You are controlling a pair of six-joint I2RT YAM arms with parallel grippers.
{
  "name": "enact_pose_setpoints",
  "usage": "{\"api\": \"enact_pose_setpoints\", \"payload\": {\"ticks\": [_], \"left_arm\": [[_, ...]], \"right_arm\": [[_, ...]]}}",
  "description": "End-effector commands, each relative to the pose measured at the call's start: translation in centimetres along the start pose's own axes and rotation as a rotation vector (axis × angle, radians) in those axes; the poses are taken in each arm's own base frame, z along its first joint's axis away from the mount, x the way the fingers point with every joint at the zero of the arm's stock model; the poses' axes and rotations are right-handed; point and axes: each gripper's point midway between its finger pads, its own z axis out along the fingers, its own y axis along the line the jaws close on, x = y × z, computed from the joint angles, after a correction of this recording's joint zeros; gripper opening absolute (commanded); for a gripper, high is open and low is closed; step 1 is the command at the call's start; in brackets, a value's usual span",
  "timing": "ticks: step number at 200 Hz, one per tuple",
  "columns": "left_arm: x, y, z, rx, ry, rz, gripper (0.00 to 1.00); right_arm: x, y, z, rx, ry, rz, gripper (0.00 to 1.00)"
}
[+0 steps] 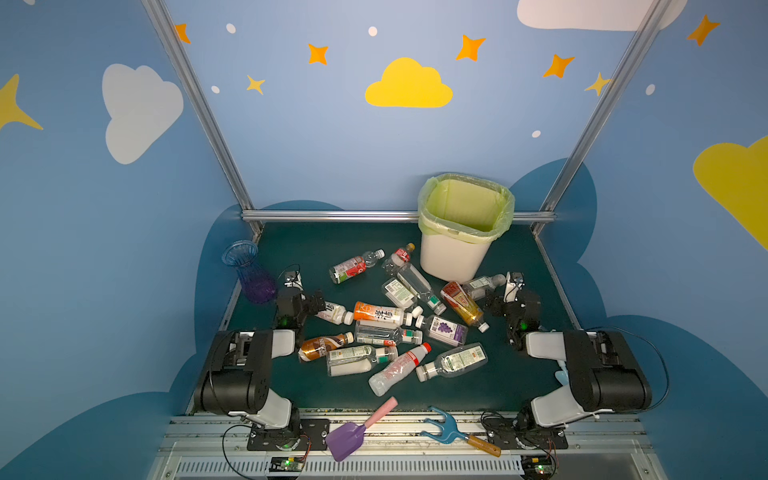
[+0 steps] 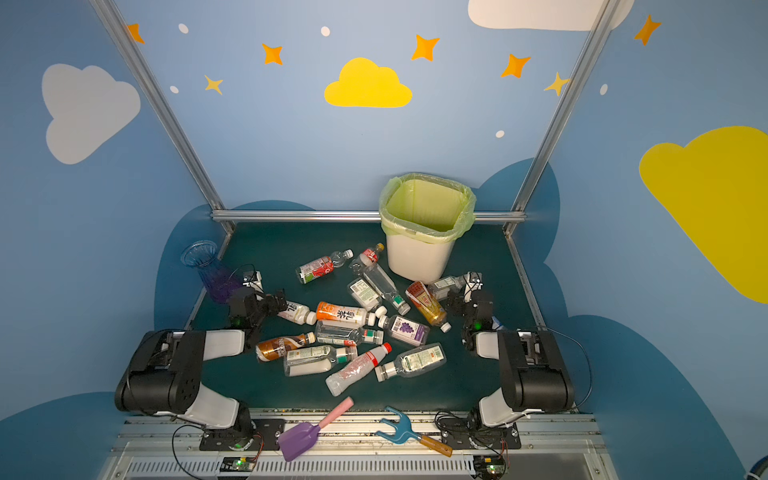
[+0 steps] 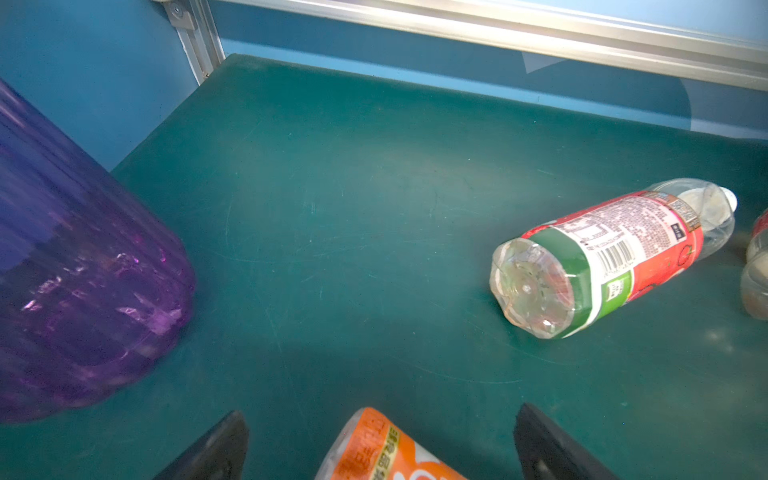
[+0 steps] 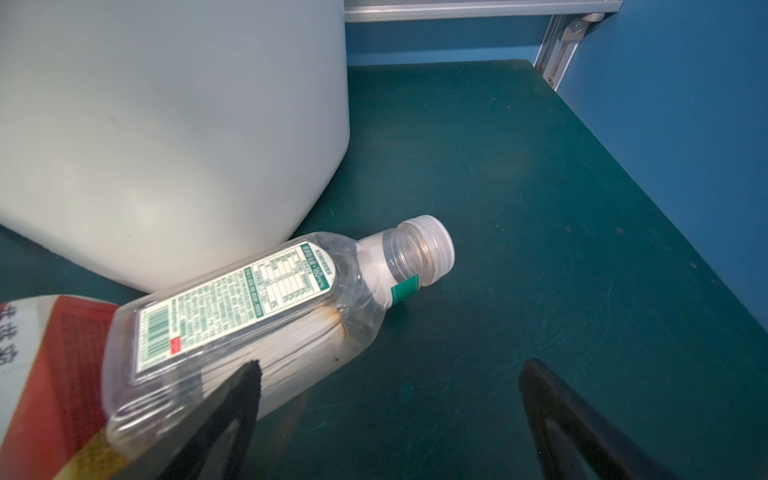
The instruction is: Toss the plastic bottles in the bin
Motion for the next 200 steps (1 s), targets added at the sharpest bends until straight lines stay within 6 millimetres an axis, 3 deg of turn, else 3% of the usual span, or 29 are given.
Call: {"api": "enact_pose_setpoints", "payload": {"ticks": [1, 70, 85, 89, 128, 140, 146, 164, 200], "left_arm": [[-0.8, -0.1, -0.2, 0.001, -0.02, 0.004, 1.0], [-1.1, 0.4, -0.2, -0.029, -0.018, -0.018, 1.0], [-2.2, 1.0, -0.5, -0.072, -0.008, -0.046, 1.0], [-3.3, 0.9, -0.7, -0.068, -0.023, -0.043, 1.0], [-6.8, -0.6, -3.4, -0.012, 0.037, -0.019, 1.0], [-7.5, -1.5, -4.3, 0.03, 0.062, -0.018, 1.0], [-7.7, -1.8, -4.7, 0.049, 0.073, -0.032, 1.0], [-8.5, -2.3, -5.7, 0.063, 0.115, -0.109, 1.0], [-8.5, -3.3, -7.5, 0.081, 0.248, -0.255, 1.0]], "right_arm": [[-1.1, 0.0, -0.2, 0.003, -0.03, -0.004, 0.97], [-1.3, -0.2, -0.3, -0.005, -0.039, 0.022, 0.97], [-2.2, -0.7, -0.3, 0.004, -0.012, 0.045, 0.97], [-2.1, -0.7, -0.4, -0.002, 0.009, 0.047, 0.96], [-3.3, -1.5, -2.5, -0.021, 0.18, 0.155, 0.94], [-2.9, -0.7, -3.6, -0.074, 0.255, 0.17, 0.94], [-4.0, -0.1, -4.0, -0.107, 0.263, 0.178, 0.94], [-4.3, 2.1, -5.6, -0.231, 0.344, 0.201, 0.94], [-3.9, 5.6, -7.8, -0.374, 0.484, 0.269, 0.94]]}}
